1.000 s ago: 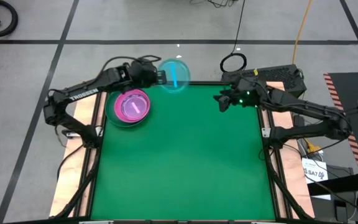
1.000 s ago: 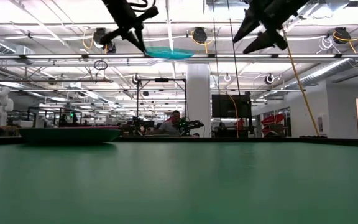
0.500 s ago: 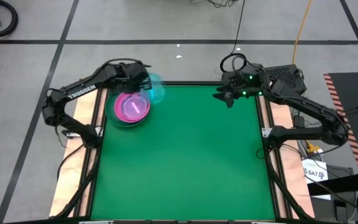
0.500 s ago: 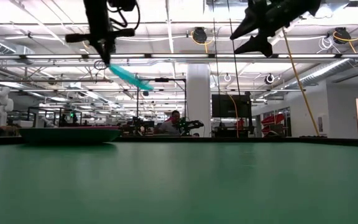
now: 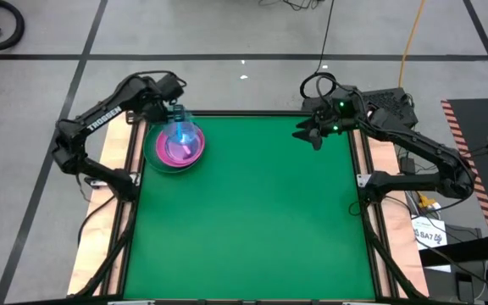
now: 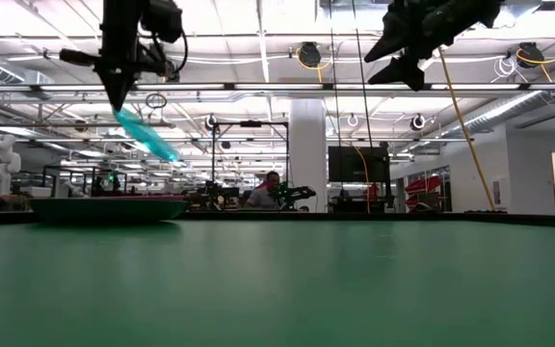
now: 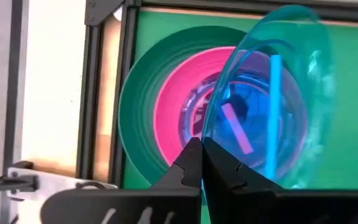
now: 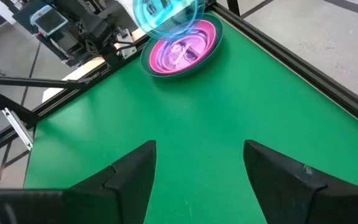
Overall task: Stack plastic plates
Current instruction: Stack the blue plate on top of the light pink plate
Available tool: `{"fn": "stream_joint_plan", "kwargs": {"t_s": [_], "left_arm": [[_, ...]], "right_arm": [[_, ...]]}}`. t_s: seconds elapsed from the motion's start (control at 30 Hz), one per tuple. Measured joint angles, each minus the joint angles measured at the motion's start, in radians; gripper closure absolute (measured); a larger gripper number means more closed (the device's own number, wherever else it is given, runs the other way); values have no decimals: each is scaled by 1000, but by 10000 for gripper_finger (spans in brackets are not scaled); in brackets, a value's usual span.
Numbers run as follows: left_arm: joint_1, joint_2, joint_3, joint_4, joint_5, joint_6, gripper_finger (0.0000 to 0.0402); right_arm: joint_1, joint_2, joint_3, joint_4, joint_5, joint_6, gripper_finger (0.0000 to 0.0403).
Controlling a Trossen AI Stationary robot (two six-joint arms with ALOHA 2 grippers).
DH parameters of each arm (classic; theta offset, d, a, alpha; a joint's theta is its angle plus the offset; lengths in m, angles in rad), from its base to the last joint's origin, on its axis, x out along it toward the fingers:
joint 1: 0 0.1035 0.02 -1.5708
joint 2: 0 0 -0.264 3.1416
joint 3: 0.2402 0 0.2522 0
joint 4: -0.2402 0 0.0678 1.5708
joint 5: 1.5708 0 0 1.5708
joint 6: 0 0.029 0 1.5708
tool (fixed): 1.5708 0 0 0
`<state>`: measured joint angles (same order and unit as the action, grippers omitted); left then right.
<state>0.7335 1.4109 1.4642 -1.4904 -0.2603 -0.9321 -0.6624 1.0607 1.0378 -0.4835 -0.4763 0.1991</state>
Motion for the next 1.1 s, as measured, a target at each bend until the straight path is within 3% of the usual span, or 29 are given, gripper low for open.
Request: {"fn": "stream_joint_plan", "kwargs": {"t_s": [0.27,0.53,0.63,0.83,1.1], "left_arm": [[94,2,-188,125,164,163,401],[77,1,-280,163,147,214,401],[77,1,-289,179,96,216,396],[82,4,-291,219,46,217,357],[86,4,-291,228,47,201,273]], "right_arm": [[0,0,0,0,3,-2,167],[0,0,0,0,62,27,167],[0,0,0,0,88,28,167],[0,0,0,0,95,51,167],[0,0,0,0,113,77,167]]}}
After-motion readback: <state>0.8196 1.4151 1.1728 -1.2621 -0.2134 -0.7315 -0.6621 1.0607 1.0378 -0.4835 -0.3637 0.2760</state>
